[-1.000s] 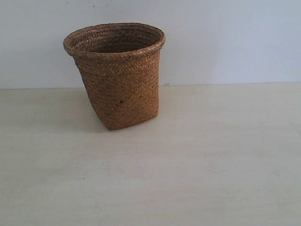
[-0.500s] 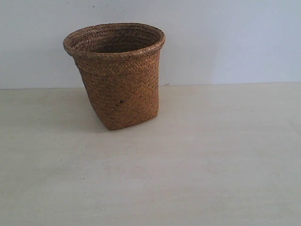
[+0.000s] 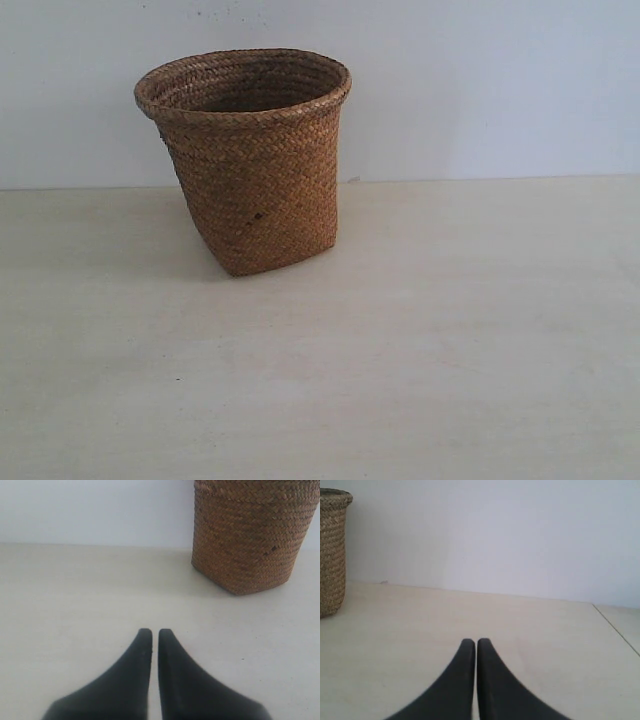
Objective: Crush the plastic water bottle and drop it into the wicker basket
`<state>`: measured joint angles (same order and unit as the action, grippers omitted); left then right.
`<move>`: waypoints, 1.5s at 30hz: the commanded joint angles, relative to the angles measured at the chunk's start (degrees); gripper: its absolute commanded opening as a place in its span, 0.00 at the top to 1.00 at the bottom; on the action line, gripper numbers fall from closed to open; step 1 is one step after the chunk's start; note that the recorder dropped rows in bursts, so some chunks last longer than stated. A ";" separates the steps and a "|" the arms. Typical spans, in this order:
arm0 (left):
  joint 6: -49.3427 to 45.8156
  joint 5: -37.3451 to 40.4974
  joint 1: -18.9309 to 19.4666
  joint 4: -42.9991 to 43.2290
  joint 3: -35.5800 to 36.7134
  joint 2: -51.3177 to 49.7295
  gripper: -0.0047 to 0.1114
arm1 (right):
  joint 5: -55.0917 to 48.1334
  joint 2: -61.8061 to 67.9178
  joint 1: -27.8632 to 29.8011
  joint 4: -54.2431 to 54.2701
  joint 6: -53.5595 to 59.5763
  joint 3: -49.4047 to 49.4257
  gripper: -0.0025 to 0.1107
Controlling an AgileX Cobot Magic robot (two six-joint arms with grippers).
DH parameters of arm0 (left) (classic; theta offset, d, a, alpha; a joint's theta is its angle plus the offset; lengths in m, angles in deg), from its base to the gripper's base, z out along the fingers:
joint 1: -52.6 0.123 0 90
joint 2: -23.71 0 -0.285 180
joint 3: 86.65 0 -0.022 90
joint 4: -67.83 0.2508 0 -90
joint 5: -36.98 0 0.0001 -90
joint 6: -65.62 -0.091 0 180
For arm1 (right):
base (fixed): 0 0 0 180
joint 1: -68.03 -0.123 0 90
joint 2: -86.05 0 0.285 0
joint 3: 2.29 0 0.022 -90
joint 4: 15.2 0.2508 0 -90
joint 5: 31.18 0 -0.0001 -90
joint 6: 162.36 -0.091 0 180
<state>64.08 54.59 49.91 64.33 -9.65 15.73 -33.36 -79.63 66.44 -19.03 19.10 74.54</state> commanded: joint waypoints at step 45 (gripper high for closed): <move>0.61 0.02 0.22 0.06 0.22 0.20 0.93 | -13.65 -0.09 0.47 3.26 0.57 0.39 0.98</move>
<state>64.08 54.59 49.91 64.33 -9.65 15.73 -47.17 -79.63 66.73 -15.95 19.12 75.00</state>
